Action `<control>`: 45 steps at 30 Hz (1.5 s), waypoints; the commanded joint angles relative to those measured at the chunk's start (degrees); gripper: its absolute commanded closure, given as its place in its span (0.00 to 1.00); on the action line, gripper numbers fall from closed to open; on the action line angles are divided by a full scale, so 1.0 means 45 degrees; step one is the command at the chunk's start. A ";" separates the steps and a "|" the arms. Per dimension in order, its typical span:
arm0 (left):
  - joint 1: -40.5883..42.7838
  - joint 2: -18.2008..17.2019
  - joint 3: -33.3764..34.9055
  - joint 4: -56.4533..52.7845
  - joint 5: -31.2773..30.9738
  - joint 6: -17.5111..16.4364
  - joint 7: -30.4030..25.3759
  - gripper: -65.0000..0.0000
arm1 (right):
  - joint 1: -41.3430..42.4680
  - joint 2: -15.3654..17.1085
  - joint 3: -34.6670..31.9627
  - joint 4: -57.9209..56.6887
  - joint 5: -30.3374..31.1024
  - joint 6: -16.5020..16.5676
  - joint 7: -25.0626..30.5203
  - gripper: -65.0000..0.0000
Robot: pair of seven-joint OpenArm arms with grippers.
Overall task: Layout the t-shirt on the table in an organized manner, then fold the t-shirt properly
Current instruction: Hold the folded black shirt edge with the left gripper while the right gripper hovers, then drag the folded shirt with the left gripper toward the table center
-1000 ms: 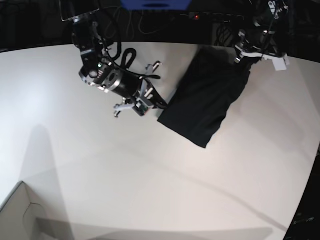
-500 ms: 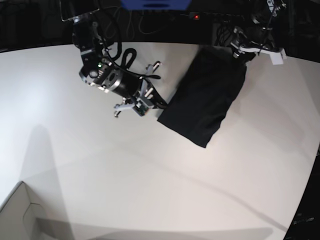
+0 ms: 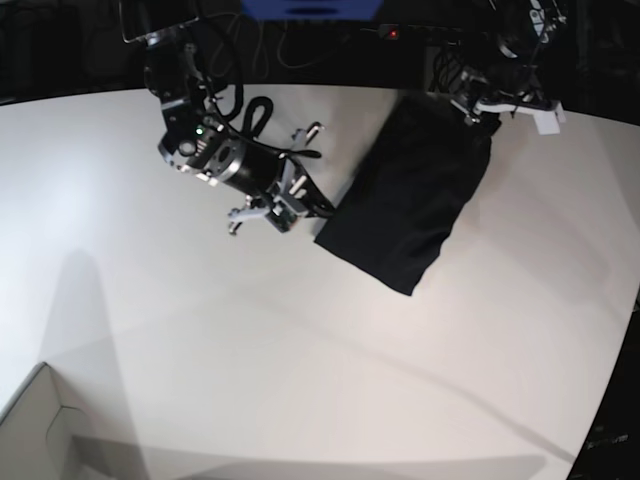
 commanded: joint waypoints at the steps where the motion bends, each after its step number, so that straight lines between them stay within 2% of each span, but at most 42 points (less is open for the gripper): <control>1: 0.0033 -0.0052 -0.0004 -0.0108 -0.0252 -0.0100 -0.0102 0.30 | 0.0167 0.0007 0.0006 0.0263 0.0225 0.0076 0.0350 0.99; 6: -0.0417 -0.0052 0.0074 -0.0616 -0.0252 -0.0120 -0.0044 0.30 | 0.0148 0.0339 -0.0033 0.0263 0.0225 0.0076 0.0350 0.99; 16: -0.1061 -0.0052 0.0191 -0.1827 -0.0252 -0.0139 -0.0044 0.33 | 0.0148 0.0358 0.0006 0.0263 0.0225 0.0076 0.0350 0.99; 17: -0.1100 -0.0052 0.0308 -0.1984 -0.0252 -0.0139 -0.0083 0.37 | 0.0148 0.0358 0.0006 0.0263 0.0225 0.0076 0.0350 0.99; 23: -0.1511 -0.0069 0.0699 -0.2765 -0.0252 -0.0139 -0.0141 0.75 | 0.0245 0.0788 0.0143 0.0263 0.0225 0.0076 0.0350 0.99; 27: -0.1901 -0.0284 0.0718 -0.2843 0.0158 -0.0139 -0.0024 1.00 | 0.0245 0.0729 0.1843 0.0263 0.0225 0.0076 0.0350 0.99; 29: -0.2097 -0.0538 0.1011 -0.2824 0.0725 -0.0139 -0.0044 1.00 | 0.0265 0.0729 0.2370 0.0263 0.0225 0.0076 0.0350 0.99; 32: -0.2487 -0.1222 0.1578 -0.2745 0.1624 -0.0159 -0.0141 1.00 | 0.0226 0.0768 0.3210 0.0595 0.0225 0.0076 0.0350 0.99; 35: -0.3093 -0.2257 0.2399 -0.2824 0.2346 -0.0159 -0.0161 1.00 | 0.0148 0.0768 0.4265 0.0947 0.0225 0.0076 0.0350 0.99; 39: -0.4148 -0.4035 0.4391 -0.2941 0.3226 -0.0159 -0.0161 1.00 | 0.0128 0.0768 0.5574 0.1045 0.0225 0.0076 0.0350 0.99; 42: -0.5320 -0.5442 0.6442 -0.2941 0.4105 -0.0159 -0.0161 1.00 | -0.0087 0.0768 0.6473 0.1084 0.0225 0.0076 0.0350 0.99; 45: -0.6629 -0.6418 0.8396 -0.2941 0.5121 -0.0159 -0.0141 1.00 | -0.0224 0.0768 0.7020 0.1103 0.0225 0.0076 0.0350 0.99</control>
